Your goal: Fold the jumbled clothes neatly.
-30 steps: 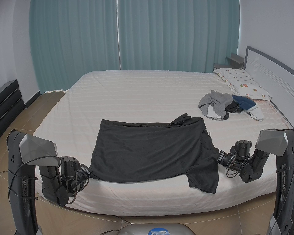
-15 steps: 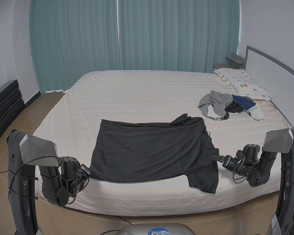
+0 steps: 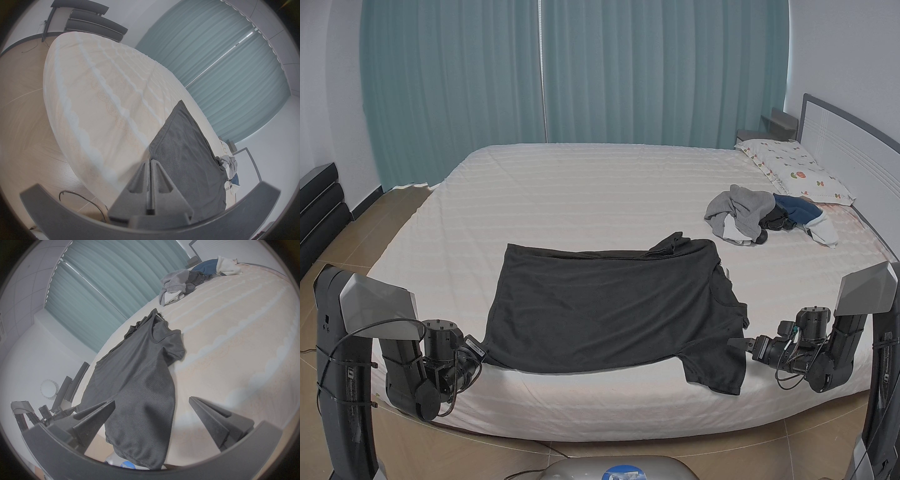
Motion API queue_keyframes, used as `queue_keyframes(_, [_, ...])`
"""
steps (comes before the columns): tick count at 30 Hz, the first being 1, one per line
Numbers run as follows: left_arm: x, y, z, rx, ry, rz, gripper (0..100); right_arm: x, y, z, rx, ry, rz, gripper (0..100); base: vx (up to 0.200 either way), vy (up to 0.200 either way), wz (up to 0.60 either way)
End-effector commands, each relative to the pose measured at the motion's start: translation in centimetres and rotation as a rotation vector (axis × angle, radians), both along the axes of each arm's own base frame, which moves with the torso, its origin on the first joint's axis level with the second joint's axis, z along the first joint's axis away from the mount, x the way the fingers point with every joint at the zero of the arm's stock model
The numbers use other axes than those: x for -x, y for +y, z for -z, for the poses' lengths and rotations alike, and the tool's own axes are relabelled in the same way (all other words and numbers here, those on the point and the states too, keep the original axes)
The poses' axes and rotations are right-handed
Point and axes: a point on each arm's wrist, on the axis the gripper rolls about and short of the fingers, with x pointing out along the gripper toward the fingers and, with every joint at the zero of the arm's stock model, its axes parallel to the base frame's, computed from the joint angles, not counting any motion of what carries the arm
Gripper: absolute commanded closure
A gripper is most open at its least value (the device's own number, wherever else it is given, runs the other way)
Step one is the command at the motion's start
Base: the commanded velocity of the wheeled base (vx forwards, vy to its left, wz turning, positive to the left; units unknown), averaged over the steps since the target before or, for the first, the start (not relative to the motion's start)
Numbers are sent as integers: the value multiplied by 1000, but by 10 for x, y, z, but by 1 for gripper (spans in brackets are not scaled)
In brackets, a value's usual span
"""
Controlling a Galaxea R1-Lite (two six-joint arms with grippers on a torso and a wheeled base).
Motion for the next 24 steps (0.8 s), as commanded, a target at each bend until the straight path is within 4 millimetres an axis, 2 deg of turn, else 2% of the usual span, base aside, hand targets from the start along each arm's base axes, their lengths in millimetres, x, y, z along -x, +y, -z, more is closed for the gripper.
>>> queue_keyframes(1, [0,0,0,0,0,-1,100,4,6,2,-4,5,-28,0,0,0,0])
queue_keyframes(9, [0,0,0,-1,0,0,100,10,19,4,-6,12,-72,0,0,0,0])
queue_keyframes(24, [0,0,0,-1,0,0,100,15,17,11,29,31,-88,0,0,0,0])
